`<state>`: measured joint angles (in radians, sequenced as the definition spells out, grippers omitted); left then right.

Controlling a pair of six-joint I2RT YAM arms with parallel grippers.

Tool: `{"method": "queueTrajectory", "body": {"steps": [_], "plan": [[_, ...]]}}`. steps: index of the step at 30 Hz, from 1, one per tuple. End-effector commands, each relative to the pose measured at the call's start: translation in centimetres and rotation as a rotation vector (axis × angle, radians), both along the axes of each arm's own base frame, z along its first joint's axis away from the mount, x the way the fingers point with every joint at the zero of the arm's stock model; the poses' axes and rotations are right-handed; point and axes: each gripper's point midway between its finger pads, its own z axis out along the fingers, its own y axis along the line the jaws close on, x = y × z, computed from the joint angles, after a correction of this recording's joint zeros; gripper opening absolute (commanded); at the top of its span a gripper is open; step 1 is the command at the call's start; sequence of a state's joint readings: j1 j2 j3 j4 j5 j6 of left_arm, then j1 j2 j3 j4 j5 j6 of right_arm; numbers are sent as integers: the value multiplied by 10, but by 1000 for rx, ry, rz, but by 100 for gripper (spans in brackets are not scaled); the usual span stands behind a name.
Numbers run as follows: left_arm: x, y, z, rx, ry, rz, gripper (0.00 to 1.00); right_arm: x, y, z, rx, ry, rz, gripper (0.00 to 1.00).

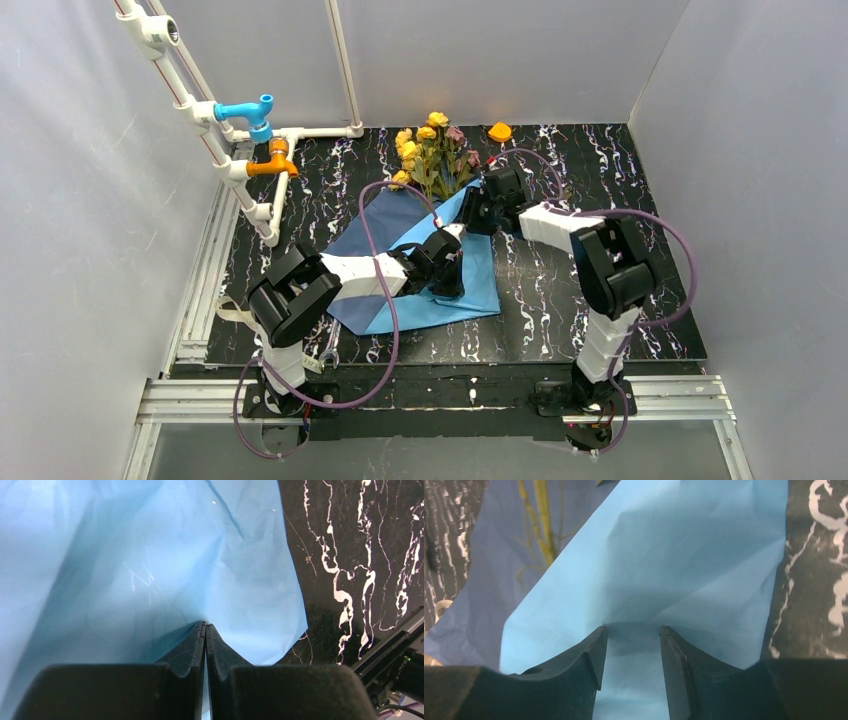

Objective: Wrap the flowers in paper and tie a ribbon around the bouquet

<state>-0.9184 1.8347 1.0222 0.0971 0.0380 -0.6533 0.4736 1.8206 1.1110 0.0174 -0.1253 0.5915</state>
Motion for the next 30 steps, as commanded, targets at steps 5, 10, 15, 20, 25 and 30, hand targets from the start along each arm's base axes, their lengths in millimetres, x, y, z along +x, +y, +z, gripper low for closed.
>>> {"method": "queueTrajectory", "body": {"steps": [5, 10, 15, 20, 25, 30], "plan": [[-28, 7, -27, 57, 79, -101, 0, 68, -9, -15, 101, 15, -13, 51], [-34, 11, -34, 68, 99, -116, 0, 100, -23, -8, 137, 1, -48, 52], [-38, 12, -39, 72, 116, -121, 0, 124, -31, -14, 149, -3, -73, 53], [-40, 13, -41, 73, 126, -128, 0, 140, -32, -36, 158, 11, -84, 53], [-42, 15, -42, 78, 132, -129, 0, 162, -33, -27, 170, -16, -81, 53], [-40, 15, -35, 83, 118, -137, 0, 176, -44, 17, 98, -100, -74, 57]]}}
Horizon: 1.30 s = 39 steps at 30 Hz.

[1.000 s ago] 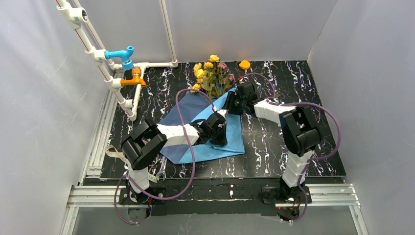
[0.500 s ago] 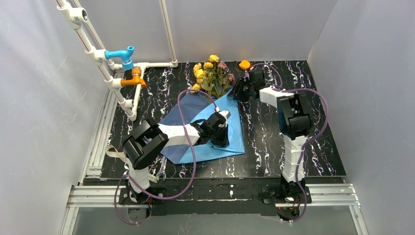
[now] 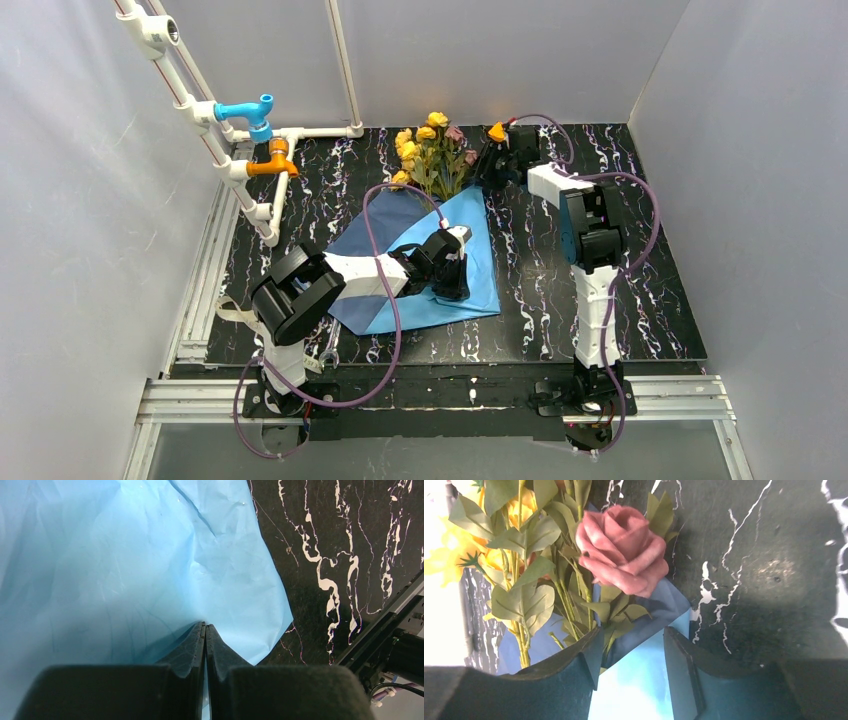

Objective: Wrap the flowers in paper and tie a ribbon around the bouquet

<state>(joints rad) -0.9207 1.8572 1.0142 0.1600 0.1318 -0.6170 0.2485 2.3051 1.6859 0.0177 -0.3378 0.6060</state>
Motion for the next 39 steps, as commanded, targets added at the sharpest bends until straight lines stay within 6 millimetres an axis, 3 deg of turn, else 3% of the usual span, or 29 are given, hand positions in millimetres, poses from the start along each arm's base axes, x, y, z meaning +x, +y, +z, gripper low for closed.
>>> {"method": "queueTrajectory", "body": {"steps": [1, 2, 6, 9, 14, 17, 21, 25, 39], "plan": [[-30, 28, -32, 144, 94, -53, 0, 13, -19, 41, -91, -82, -11, 58], [-29, 26, -29, 142, 91, -58, 0, 9, -22, 55, -103, -99, -15, 62], [-29, 25, -21, 149, 88, -78, 0, -26, -36, 73, -137, -109, -23, 80], [-26, 26, -10, 150, 63, -96, 0, -65, -46, 60, -146, -52, -18, 84], [-26, 29, 14, 163, 47, -132, 2, -135, -42, 25, -63, 72, 62, 85], [-29, 29, 30, 139, 35, -136, 4, -162, -41, 13, -35, 118, 90, 85], [-34, 34, 47, 102, 27, -114, 6, -184, -40, 4, -12, 167, 115, 84], [-44, 38, 47, 92, 53, -130, 6, -199, -40, -8, 10, 201, 125, 84], [-54, 69, -19, 254, 110, -127, 5, -225, -23, -31, 84, 253, 225, 79]]}}
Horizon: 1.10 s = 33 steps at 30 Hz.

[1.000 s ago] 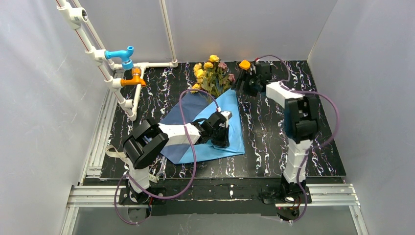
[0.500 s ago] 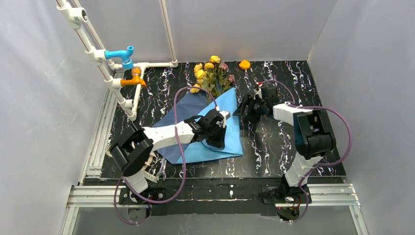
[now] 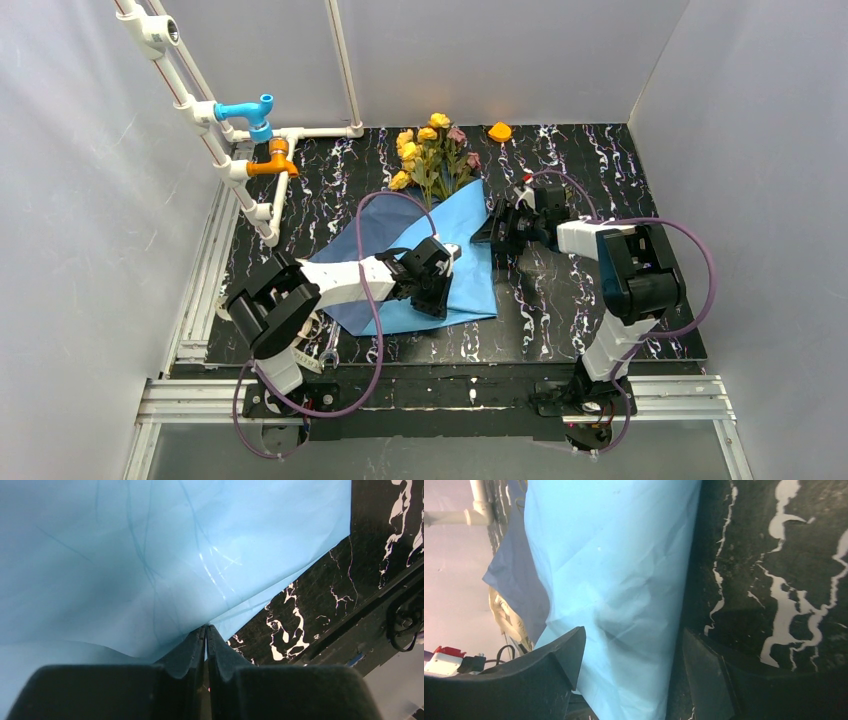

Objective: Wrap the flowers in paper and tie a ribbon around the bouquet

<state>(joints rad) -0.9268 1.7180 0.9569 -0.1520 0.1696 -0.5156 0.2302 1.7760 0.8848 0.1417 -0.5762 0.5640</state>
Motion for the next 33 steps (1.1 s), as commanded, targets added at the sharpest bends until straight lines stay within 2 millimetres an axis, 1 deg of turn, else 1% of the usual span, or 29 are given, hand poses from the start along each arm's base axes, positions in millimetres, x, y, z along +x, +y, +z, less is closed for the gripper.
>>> {"method": "queueTrajectory", "body": {"steps": [1, 7, 12, 14, 19, 24, 26, 28, 29, 30, 31, 32, 33], "plan": [[-3, 10, -20, 69, 5, -26, 5, -29, 3, -31, -17, 97, 55, 79], [-4, 13, -23, 79, 4, -42, 4, -41, 9, -42, 19, 123, 54, 77], [-4, 18, -24, 80, 4, -39, 3, -49, 19, -42, 72, 122, 65, 74], [-4, 21, -25, 76, 8, -35, 3, -51, 21, -42, 93, 125, 65, 72], [-5, 20, -19, 13, 19, -18, 0, -56, 28, -38, 167, 121, 67, 66], [-3, 17, -10, -28, 27, -11, 0, -63, 36, -37, 210, 127, 86, 59], [-3, 11, 0, -69, 46, 5, 0, -64, 36, -39, 197, 132, 79, 53], [-2, 5, 19, -133, 60, 31, 0, -64, 32, -44, 161, 139, 58, 45], [1, 4, 31, -145, 48, 54, 1, -66, 28, -49, 126, 155, 40, 42], [3, 6, 42, -147, 34, 77, 7, -66, 24, -53, 92, 161, 24, 38], [5, 11, 52, -136, 15, 102, 9, -65, 19, -58, 53, 167, 5, 35], [8, 20, 61, -112, -10, 140, 12, -64, 15, -61, 23, 171, -11, 31], [10, 32, 68, -80, -38, 184, 17, -64, 12, -64, 0, 176, -23, 30]]}}
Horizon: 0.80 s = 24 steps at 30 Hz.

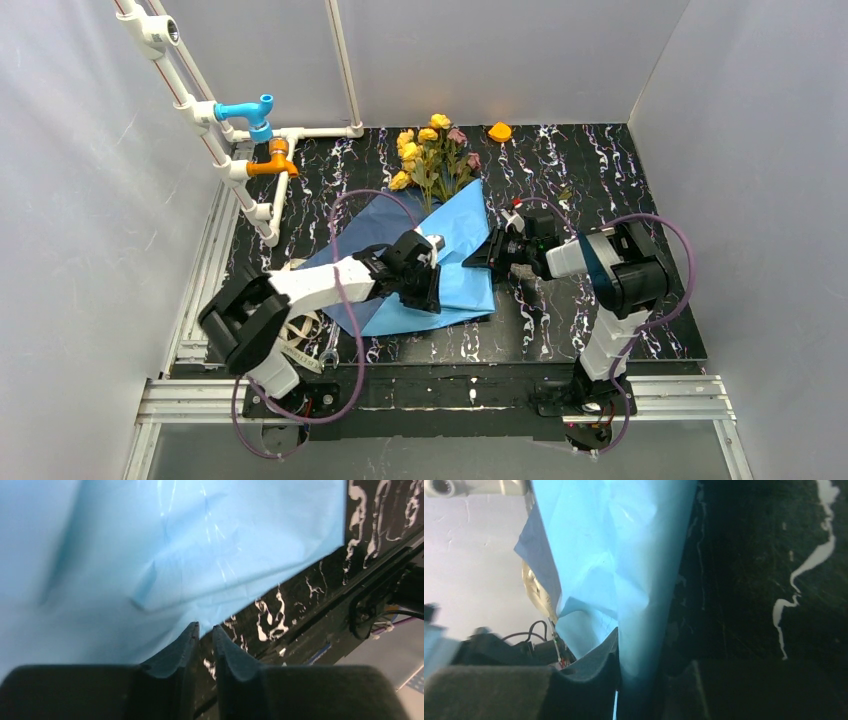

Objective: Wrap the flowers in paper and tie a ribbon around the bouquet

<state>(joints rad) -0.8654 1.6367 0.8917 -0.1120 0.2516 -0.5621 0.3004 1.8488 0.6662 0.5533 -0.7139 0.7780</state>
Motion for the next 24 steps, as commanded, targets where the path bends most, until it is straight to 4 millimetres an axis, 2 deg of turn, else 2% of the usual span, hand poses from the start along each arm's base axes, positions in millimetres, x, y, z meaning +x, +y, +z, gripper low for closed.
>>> {"method": "queueTrajectory", "body": {"steps": [1, 2, 5, 6, 8, 11, 14, 17, 24], "plan": [[11, 41, 58, 70, -109, 194, 27, -15, -26, -44, -219, 105, -75, 29], [17, 63, 61, 144, -153, 275, 42, -16, -27, -45, -227, 109, -82, 29], [16, 124, 70, 271, -244, 463, 89, -16, -31, -46, -252, 106, -103, 28], [13, 138, 71, 273, -258, 509, 97, -16, -32, -47, -261, 106, -108, 28], [8, 164, 76, 229, -257, 612, 98, -16, -33, -47, -273, 101, -111, 28], [-1, 202, 73, 195, -240, 749, 98, -16, -33, -47, -278, 102, -109, 28], [-4, 227, 67, 167, -243, 836, 98, -17, -32, -48, -279, 105, -106, 28], [2, 244, 61, 164, -229, 909, 98, -17, -31, -49, -280, 106, -104, 28], [28, 275, 33, 188, -76, 985, 74, -19, -33, -46, -297, 100, -86, 28]]}}
